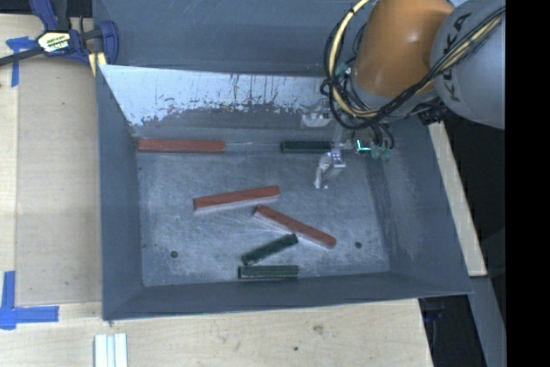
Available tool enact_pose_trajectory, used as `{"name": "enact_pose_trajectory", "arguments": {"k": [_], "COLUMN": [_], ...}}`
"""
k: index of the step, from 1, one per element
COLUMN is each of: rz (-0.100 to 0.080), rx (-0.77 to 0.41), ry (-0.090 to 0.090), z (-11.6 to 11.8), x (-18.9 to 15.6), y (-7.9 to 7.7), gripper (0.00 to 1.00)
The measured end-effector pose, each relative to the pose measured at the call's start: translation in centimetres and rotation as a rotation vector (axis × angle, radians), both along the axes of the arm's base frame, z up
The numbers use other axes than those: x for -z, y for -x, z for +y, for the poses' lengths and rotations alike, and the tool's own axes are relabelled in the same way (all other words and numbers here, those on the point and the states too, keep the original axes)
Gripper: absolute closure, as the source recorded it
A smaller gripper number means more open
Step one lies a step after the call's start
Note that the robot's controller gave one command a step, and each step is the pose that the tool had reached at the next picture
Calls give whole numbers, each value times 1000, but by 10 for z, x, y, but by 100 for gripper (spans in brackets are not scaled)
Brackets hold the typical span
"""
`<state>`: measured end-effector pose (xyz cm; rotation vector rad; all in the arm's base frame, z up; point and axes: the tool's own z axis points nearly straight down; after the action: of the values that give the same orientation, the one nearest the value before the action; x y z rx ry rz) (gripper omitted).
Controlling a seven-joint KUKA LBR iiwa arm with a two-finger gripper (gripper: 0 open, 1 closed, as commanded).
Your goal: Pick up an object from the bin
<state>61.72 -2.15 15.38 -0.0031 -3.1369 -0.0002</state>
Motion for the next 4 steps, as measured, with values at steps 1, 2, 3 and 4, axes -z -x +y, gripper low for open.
{"name": "enact_pose_trajectory", "arguments": {"k": [1,2,3,4], "rz": [-8,-10,-25,-9], "rx": [0,21,25,41], "ry": [0,4,3,-1], "z": [0,70,65,128], "x": [-4,75,68,54], "y": [-2,23,18,27], "gripper": [0,0,0,0]}}
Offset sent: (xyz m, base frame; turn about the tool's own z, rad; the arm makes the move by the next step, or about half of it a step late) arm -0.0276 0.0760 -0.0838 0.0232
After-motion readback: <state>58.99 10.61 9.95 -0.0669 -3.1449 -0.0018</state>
